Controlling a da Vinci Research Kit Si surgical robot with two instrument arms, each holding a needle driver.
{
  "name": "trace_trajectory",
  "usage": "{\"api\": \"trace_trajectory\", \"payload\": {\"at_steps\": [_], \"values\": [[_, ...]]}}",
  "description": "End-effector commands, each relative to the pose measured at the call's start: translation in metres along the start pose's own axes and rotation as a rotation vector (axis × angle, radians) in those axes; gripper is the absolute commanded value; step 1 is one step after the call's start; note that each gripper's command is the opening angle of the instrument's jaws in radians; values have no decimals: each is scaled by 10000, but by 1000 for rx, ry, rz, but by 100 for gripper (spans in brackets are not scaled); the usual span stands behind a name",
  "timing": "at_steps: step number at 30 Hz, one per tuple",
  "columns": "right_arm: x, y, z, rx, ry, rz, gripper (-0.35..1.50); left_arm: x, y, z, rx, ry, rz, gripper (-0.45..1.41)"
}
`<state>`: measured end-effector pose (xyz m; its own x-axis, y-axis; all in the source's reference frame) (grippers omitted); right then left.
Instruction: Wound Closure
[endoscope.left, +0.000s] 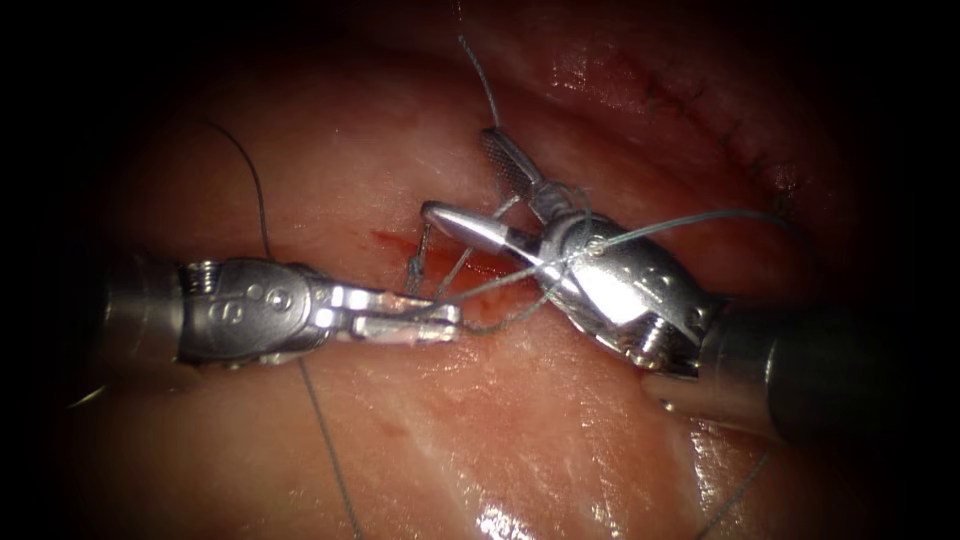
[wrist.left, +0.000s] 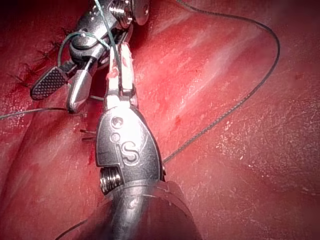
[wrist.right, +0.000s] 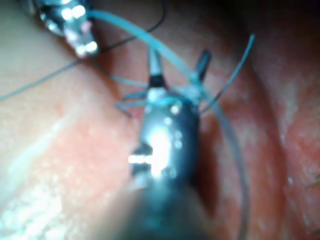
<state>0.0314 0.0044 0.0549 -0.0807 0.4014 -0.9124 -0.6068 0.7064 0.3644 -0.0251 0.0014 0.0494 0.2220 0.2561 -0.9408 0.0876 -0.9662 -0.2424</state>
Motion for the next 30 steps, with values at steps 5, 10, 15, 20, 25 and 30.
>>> {"api": "trace_trajectory", "payload": {"at_steps": [5, 10, 15, 20, 25, 30], "values": [[-19, -21, 20, 17, -69, -94, 111, 9, 3, 25, -18, 23, -10, -45], [-31, -32, 13, 62, -111, -150, 111, 40, -20, 43, -27, 50, -14, -45], [-32, -41, 14, 103, -104, -151, 111, 58, -61, 52, -28, 69, 1, -45], [-26, -63, 14, 174, -94, -159, 111, 43, -109, 58, -36, 63, -2, -45], [-21, -74, 9, 220, -84, -155, 111, 27, -136, 54, -42, 29, -5, -45], [-17, -78, 0, 267, -66, -161, 111, -6, -179, 26, -55, 12, -2, -45]]}}
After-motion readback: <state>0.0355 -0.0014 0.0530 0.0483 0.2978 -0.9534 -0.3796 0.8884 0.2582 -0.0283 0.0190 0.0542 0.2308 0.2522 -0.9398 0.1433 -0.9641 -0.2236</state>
